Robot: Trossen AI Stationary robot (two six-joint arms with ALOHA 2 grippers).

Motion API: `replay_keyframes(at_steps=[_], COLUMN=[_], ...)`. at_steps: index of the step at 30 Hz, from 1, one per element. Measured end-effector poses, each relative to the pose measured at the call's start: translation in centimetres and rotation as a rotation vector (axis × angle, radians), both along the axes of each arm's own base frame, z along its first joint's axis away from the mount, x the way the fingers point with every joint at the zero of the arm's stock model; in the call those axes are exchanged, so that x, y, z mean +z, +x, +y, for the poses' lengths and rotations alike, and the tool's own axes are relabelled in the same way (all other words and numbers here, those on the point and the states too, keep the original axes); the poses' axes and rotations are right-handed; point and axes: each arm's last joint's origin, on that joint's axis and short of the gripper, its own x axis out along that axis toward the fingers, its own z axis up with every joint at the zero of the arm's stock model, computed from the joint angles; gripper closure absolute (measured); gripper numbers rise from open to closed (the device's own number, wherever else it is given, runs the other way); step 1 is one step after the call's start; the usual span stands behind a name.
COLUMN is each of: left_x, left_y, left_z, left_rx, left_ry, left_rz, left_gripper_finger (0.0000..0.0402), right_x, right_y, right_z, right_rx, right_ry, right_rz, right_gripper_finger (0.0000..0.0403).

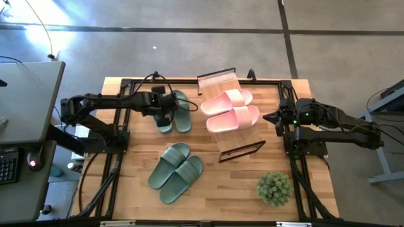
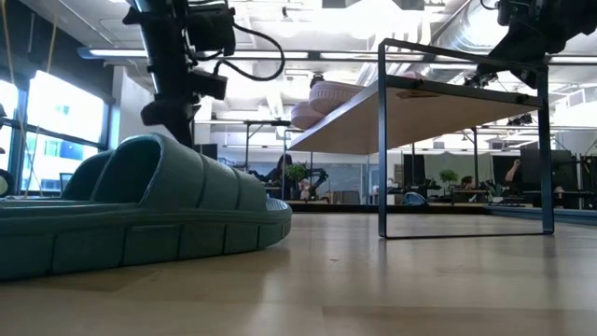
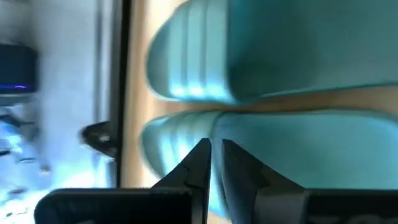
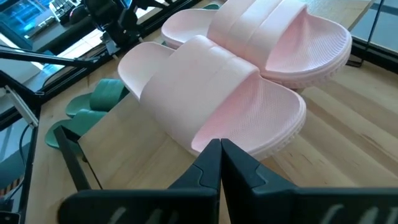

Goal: Pick and place slides into the shelf
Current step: Put the green slide under the shelf

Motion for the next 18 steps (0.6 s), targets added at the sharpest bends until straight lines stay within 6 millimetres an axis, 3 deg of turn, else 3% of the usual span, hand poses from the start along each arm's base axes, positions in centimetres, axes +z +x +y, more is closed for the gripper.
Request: replay_keyframes(at_steps=[7, 13, 18], left_x=[0.0, -0.3, -1.3], left_y=[0.1, -0.6, -0.4], left_z=[0.0, -0.2, -0.1], left_rx=[-0.116, -0.111, -0.075], left_ry=[0.001, -0.027, -0.039], left_rz=[0.063, 0.149, 0.180], left_gripper_finger=[0.0323, 0.0254, 0.0221], right_x=[0.0, 0.0, 0.0], right_y=[0.0, 0.0, 0.0], right_z=[0.0, 0.0, -0.1], right_rx=[-0.001, -0.004, -0.008], right_ry=[0.001, -0.025, -0.039], right_rz=[0.000, 0.006, 0.010], right_gripper_finger=[0.0403, 0.0403, 0.0403])
